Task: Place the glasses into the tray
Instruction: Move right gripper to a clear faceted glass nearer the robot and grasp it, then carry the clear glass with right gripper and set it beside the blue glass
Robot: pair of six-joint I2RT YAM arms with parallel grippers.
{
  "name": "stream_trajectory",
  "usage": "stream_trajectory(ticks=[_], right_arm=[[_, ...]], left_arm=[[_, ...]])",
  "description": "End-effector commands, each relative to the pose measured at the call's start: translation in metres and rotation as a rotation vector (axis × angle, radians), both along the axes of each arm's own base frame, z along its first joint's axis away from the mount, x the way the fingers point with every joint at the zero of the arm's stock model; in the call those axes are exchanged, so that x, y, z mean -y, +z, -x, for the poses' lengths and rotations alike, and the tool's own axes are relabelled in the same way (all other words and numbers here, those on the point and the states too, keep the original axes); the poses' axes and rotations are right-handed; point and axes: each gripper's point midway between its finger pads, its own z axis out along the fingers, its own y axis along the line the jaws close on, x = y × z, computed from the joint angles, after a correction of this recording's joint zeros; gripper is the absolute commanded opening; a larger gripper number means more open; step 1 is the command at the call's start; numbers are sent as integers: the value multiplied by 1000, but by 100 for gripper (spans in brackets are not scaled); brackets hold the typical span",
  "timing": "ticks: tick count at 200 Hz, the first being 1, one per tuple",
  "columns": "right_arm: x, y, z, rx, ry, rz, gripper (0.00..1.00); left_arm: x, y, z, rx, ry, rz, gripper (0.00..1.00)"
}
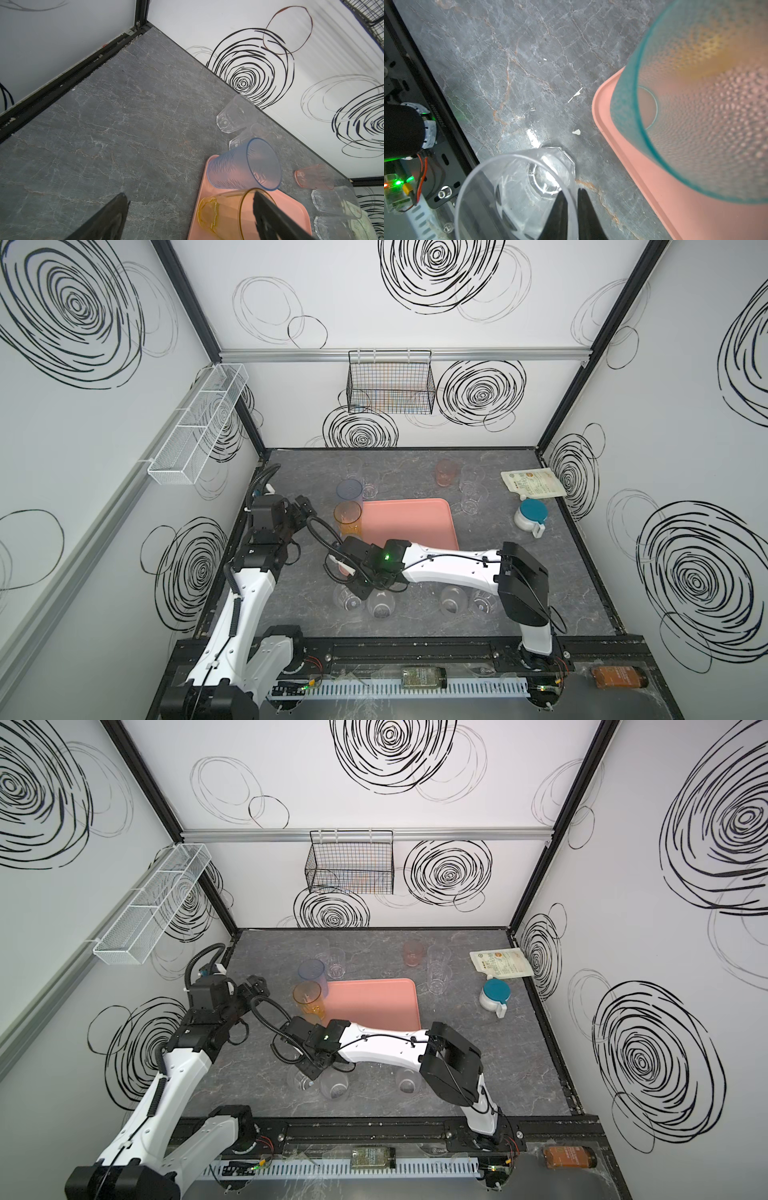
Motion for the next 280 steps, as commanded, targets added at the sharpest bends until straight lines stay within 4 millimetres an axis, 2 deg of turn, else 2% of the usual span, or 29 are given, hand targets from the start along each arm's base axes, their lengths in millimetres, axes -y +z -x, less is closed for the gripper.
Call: stream_trajectory(ticks=[1, 65, 88, 112, 139, 169, 188, 209, 225, 249, 263, 280], right_arm=[[2, 27, -3, 45, -10, -18, 12], [1, 55, -6, 65, -11, -45, 7], [0, 76, -8, 69, -9, -67, 6], [3, 105, -21, 73, -32, -105, 6], [12, 142, -44, 49, -80, -187, 4], [30, 184, -82, 34, -157, -327, 3], [50, 205, -115, 91, -248, -403, 3], [78, 219, -155, 137, -372, -495, 2], [103, 215, -187, 136, -473, -518, 2], [135, 183, -221, 171, -594, -441, 2], [145, 162, -233, 166, -632, -393, 1], [155, 133, -248, 162, -677, -304, 1]], left_arm=[[1, 11, -6, 39, -6, -11, 97], [1, 19, -5, 47, -15, -30, 97], [2, 34, -7, 63, -31, -51, 97], [3, 57, -9, 87, -37, -68, 97], [5, 88, -8, 121, -41, -112, 99], [11, 122, -7, 162, -53, -186, 100], [26, 134, -10, 180, -93, -240, 100], [55, 136, -16, 199, -169, -291, 100], [86, 132, -20, 228, -263, -310, 99], [136, 118, -23, 292, -465, -287, 98], [153, 108, -26, 313, -539, -255, 97], [164, 95, -33, 300, -595, -261, 96]])
